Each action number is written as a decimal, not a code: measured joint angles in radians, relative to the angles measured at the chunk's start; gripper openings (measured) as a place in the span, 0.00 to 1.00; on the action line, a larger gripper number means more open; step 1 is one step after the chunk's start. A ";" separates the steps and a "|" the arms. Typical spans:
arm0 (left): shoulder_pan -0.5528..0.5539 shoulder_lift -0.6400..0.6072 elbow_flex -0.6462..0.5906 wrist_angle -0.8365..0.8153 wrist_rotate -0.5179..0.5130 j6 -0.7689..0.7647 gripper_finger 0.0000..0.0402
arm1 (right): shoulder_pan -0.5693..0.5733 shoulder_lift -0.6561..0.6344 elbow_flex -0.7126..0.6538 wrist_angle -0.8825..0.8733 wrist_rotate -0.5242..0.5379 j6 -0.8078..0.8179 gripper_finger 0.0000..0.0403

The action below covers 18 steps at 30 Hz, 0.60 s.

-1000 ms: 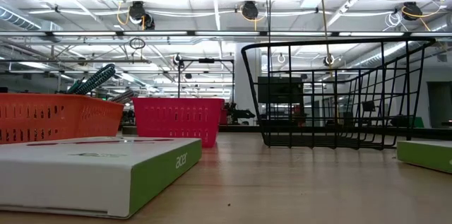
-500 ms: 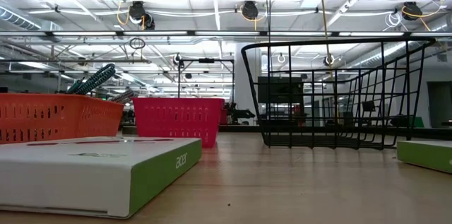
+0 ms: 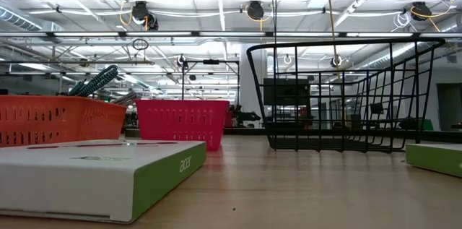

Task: Pick and place items into bin
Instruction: Put the left charger adapter into the red bin

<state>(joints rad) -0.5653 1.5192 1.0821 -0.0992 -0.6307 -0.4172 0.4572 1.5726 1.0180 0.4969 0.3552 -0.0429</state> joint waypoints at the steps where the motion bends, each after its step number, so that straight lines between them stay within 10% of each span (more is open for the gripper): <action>1: 0.000 0.000 0.000 0.000 -0.001 0.001 0.76 | -0.001 0.000 0.000 0.000 -0.012 0.003 0.00; 18: 0.016 0.000 0.000 0.029 0.041 0.026 0.56 | -0.001 0.000 0.000 0.001 -0.019 0.004 0.00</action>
<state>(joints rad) -0.5491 1.5192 1.0821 -0.0704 -0.5893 -0.3913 0.4564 1.5726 1.0176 0.4976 0.3367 -0.0386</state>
